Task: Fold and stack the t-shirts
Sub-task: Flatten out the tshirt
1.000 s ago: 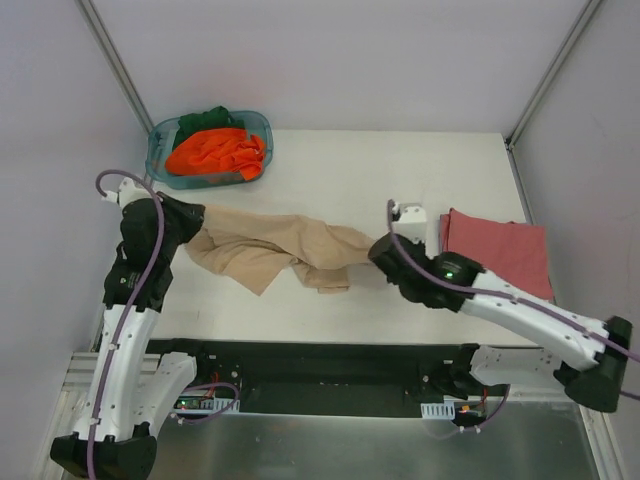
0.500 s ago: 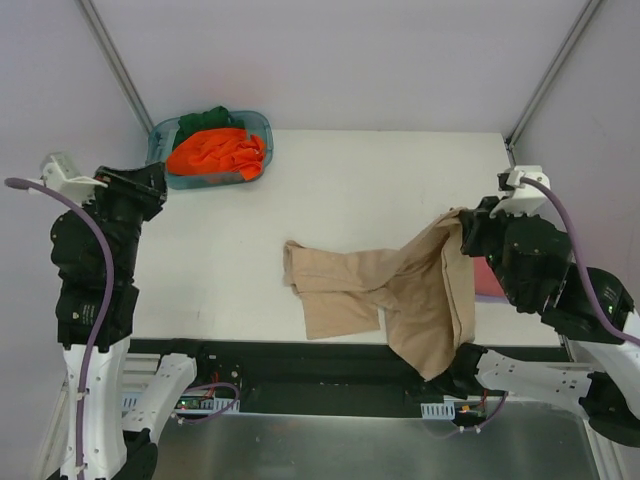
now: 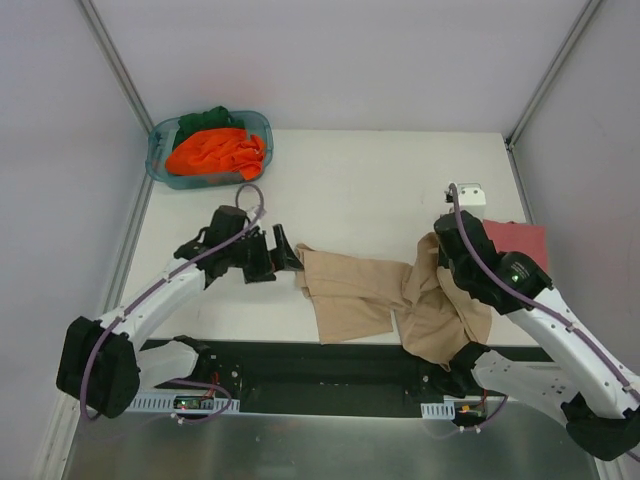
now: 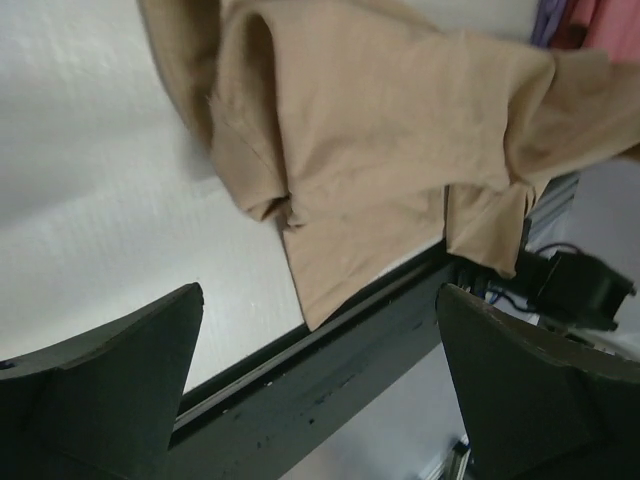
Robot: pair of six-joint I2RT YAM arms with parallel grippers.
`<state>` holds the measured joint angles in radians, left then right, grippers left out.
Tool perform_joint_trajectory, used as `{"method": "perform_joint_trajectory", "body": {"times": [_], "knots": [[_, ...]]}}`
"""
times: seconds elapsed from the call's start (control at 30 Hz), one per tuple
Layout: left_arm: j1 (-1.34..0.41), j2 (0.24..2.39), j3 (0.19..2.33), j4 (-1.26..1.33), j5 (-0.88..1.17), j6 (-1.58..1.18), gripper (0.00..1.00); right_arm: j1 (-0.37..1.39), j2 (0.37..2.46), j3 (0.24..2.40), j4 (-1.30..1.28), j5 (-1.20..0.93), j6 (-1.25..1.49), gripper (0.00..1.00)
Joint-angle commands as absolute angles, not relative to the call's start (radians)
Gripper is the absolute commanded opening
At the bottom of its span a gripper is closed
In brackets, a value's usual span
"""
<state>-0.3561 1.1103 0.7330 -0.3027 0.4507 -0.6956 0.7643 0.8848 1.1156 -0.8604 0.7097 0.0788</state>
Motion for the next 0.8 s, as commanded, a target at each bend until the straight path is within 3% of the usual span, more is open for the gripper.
{"method": "perform_joint_trajectory", "body": {"times": [0.0,0.1,0.3,0.57,0.77], "knots": [[-0.509,1.178,0.667,-0.105,0.511,-0.707,0.99,0.675,0.864,1.068,-0.772,0.605,0.084,0.01],[-0.564,1.247,0.650,-0.026,0.466,-0.765,0.98,0.634,0.859,1.029,-0.747,0.560,0.084,0.01],[-0.578,1.357,0.649,0.113,0.403,-0.830,0.86,0.589,0.841,0.985,-0.735,0.528,0.084,0.01],[-0.610,1.523,0.683,0.224,0.494,-0.890,0.71,0.552,0.815,0.965,-0.732,0.508,0.078,0.00],[-0.638,1.533,0.660,0.290,0.509,-0.942,0.63,0.535,0.813,0.951,-0.730,0.492,0.080,0.01]]}}
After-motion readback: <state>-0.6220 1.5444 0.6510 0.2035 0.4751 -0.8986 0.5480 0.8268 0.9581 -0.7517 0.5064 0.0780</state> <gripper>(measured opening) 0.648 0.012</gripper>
